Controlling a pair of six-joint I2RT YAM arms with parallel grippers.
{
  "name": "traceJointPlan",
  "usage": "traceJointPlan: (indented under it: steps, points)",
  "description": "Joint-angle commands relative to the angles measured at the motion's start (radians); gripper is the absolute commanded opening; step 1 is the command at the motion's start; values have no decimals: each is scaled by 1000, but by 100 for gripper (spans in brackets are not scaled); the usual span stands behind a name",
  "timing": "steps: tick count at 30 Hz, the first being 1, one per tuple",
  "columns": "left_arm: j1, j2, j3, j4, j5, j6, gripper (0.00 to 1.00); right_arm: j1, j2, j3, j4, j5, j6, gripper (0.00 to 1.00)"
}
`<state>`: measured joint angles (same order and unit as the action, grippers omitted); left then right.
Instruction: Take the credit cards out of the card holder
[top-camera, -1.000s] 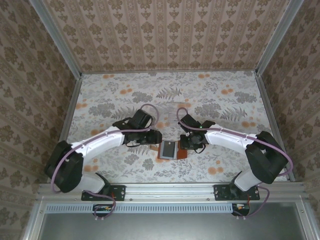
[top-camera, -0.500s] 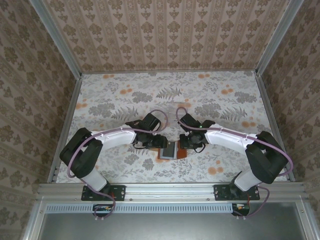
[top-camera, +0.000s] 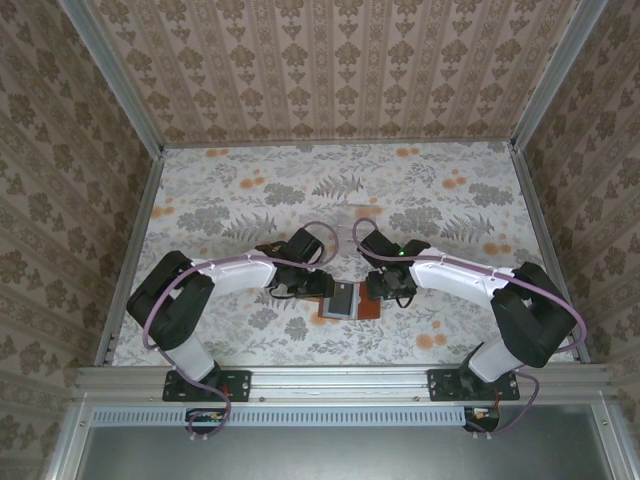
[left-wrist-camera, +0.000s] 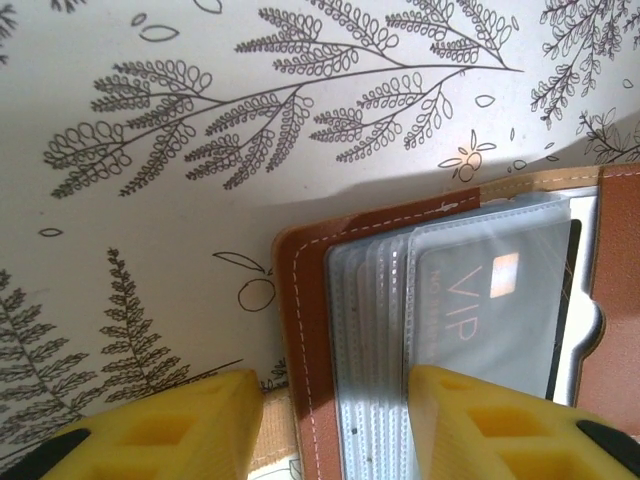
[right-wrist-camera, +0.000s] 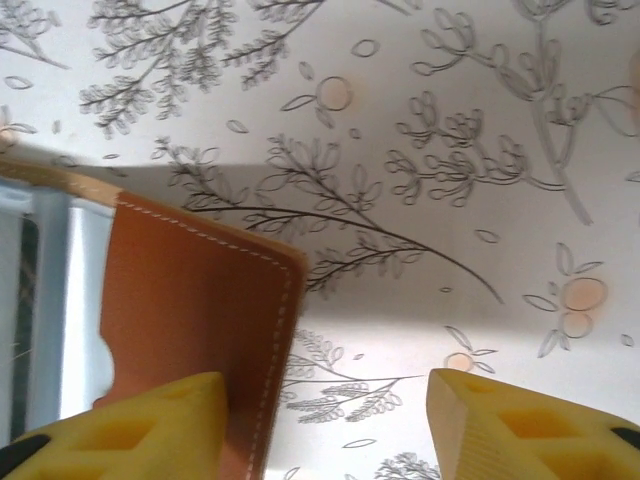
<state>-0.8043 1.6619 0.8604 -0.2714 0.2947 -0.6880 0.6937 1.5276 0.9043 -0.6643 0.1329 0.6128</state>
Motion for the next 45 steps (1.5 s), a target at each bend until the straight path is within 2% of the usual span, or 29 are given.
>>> traceJointPlan:
  steps: [1,10,20,25,30,33,37,45]
  points:
    - [-6,37,-52,-38,-13,-8,44,1,38,0,-33,71,-8,61]
    - [-5,24,-69,-35,-16,-18,40,19,81,7,-26,77,-5,60]
    - [-1,-98,-41,-103,-49,-20,41,30,-47,85,-93,14,8,60]
    - [-3,-140,-12,-116,-39,-24,41,30,-107,113,-85,-62,32,55]
    - [-13,-127,10,-97,-18,-30,37,32,-129,104,-10,-180,67,48]
    - [-14,-103,8,-60,8,-41,32,31,-129,71,90,-292,93,43]
    - [-21,-70,11,-31,30,-48,30,31,-86,27,205,-399,139,39]
    - [-21,-28,5,-38,24,-33,26,27,-9,-64,330,-434,180,34]
